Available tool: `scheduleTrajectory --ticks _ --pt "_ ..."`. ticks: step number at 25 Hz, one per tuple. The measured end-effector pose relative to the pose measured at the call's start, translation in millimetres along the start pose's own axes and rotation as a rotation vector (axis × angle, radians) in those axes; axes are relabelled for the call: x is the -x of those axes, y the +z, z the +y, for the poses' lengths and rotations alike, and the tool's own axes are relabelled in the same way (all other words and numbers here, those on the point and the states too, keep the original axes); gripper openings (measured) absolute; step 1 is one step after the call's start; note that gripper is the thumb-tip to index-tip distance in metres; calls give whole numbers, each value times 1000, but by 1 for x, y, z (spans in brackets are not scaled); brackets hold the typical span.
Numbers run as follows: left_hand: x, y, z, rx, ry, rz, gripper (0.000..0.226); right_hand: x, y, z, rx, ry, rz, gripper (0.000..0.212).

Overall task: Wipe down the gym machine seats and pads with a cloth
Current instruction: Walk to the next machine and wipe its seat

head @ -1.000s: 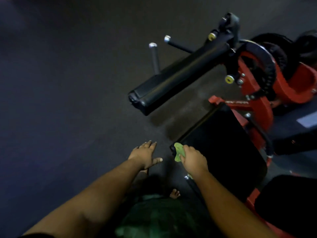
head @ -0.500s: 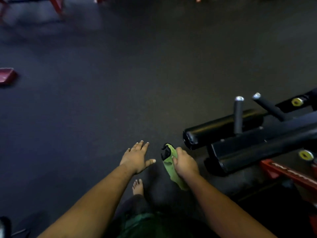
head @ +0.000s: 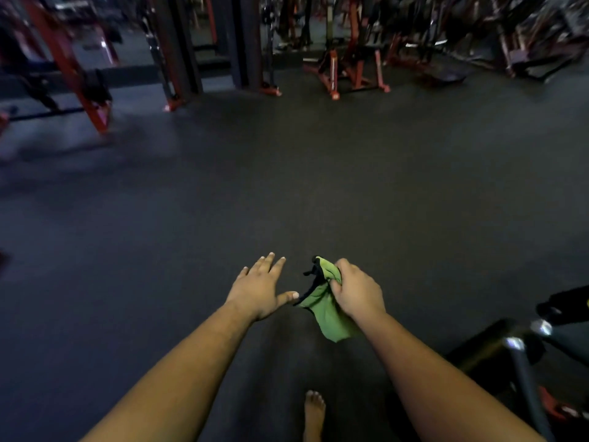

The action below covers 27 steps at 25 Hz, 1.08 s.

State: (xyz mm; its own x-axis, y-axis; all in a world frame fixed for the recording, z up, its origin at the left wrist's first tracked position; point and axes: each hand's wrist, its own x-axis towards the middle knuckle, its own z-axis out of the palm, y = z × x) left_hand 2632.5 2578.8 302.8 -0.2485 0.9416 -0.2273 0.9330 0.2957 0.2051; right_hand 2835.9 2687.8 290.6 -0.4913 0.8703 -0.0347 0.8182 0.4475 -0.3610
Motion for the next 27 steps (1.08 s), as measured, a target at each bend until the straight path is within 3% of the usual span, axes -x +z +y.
scheduleTrajectory --ticks 12,27 --pt "-321 -180 -30 -81 79 153 95 -357 -114 -10 61 10 156 20" --pt "-761 -347 -140 -85 215 224 96 -785 -166 -39 139 125 264 16"
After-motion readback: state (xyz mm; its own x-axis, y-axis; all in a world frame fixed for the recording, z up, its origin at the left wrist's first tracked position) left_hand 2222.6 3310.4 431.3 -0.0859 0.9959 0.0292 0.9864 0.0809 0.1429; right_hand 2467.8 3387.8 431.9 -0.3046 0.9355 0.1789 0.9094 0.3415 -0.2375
